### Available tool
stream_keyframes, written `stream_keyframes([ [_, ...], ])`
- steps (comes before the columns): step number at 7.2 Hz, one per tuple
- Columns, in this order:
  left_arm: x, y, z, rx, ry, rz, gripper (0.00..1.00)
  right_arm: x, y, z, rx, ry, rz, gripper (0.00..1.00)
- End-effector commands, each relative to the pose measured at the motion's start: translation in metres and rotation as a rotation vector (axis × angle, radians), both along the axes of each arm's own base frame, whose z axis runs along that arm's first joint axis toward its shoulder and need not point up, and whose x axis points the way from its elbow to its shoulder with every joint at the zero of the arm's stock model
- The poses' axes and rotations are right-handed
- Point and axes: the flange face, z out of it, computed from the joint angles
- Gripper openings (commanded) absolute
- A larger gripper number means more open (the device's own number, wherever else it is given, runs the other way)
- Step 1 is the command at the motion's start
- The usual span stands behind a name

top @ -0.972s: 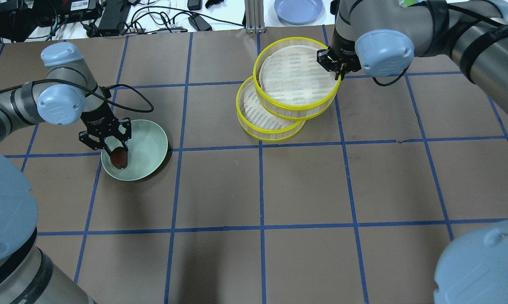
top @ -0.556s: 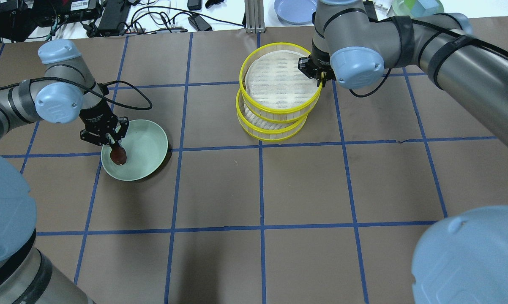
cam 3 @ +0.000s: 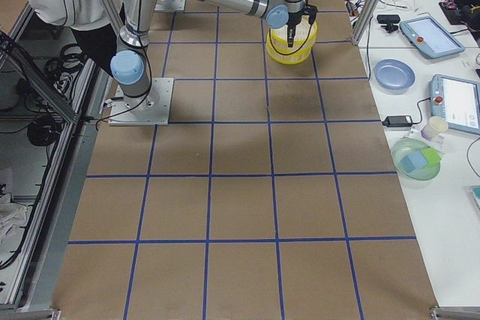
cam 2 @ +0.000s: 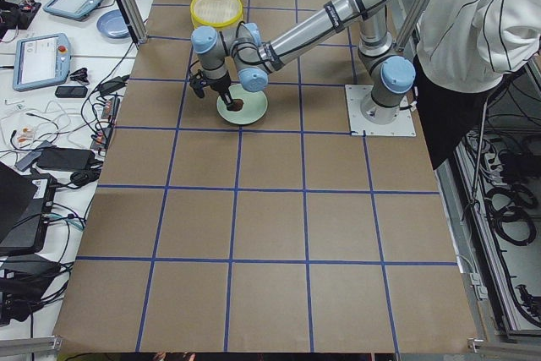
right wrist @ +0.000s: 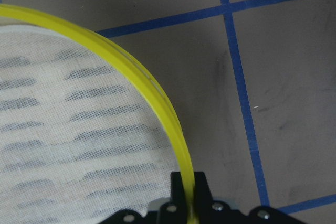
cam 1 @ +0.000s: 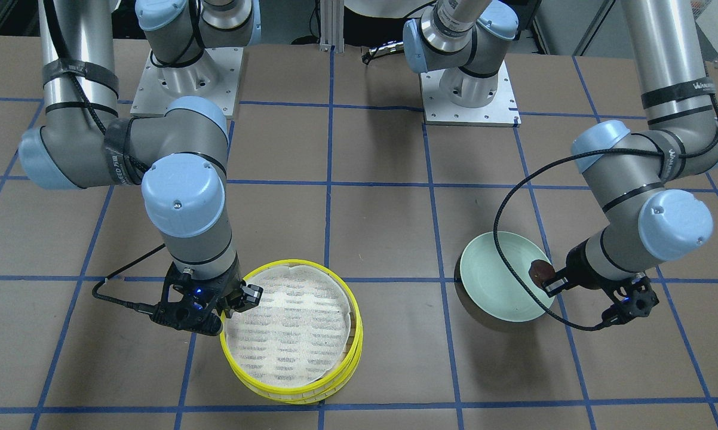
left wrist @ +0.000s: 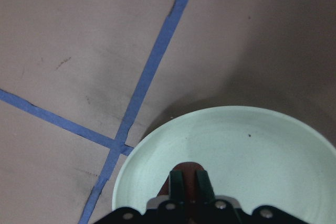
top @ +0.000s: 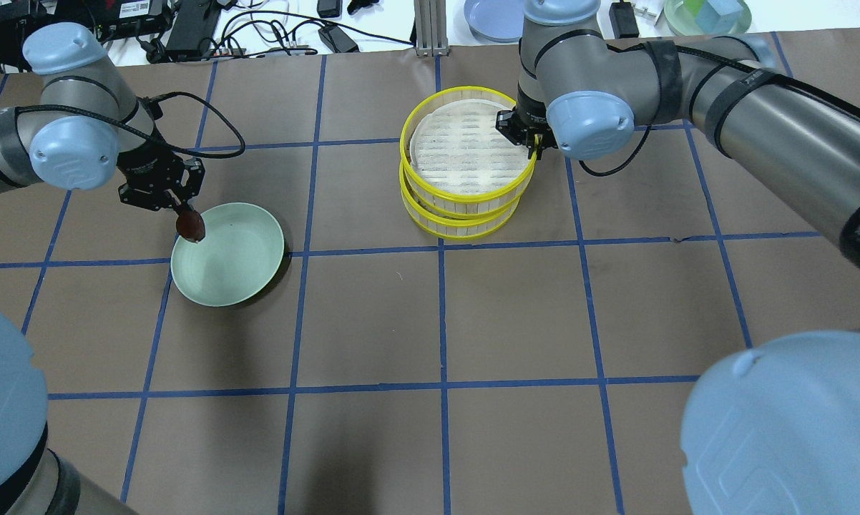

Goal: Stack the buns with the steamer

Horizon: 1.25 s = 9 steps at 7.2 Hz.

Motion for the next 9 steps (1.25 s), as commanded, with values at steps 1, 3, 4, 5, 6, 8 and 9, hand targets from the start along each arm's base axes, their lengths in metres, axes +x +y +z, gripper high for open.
stream_keyframes([
  [1,-0.013,-0.001,0.028,-0.053,-0.007,0.023,0.00,0.000,-0.001,-0.004,0.004,-0.002,-0.003,0.00],
  [3,-0.019,0.004,0.048,-0.079,-0.024,0.016,0.00,0.001,0.000,-0.005,0.004,-0.004,-0.009,0.00],
  [4,-0.020,0.005,0.054,-0.086,-0.020,0.017,0.00,0.001,-0.001,-0.010,0.015,-0.003,-0.012,0.00],
  [5,-0.020,0.006,0.058,-0.093,-0.021,0.027,0.00,0.001,-0.001,-0.011,0.016,-0.004,-0.014,0.00],
  [6,-0.021,0.008,0.065,-0.104,-0.030,0.051,0.00,0.003,0.000,-0.013,0.022,-0.005,-0.014,0.00],
  [8,-0.023,0.011,0.073,-0.111,-0.029,0.053,0.00,0.002,0.004,-0.017,0.026,-0.004,-0.026,0.00],
  [9,-0.023,0.012,0.074,-0.113,-0.028,0.053,0.00,0.002,0.004,-0.017,0.026,-0.004,-0.026,0.00],
])
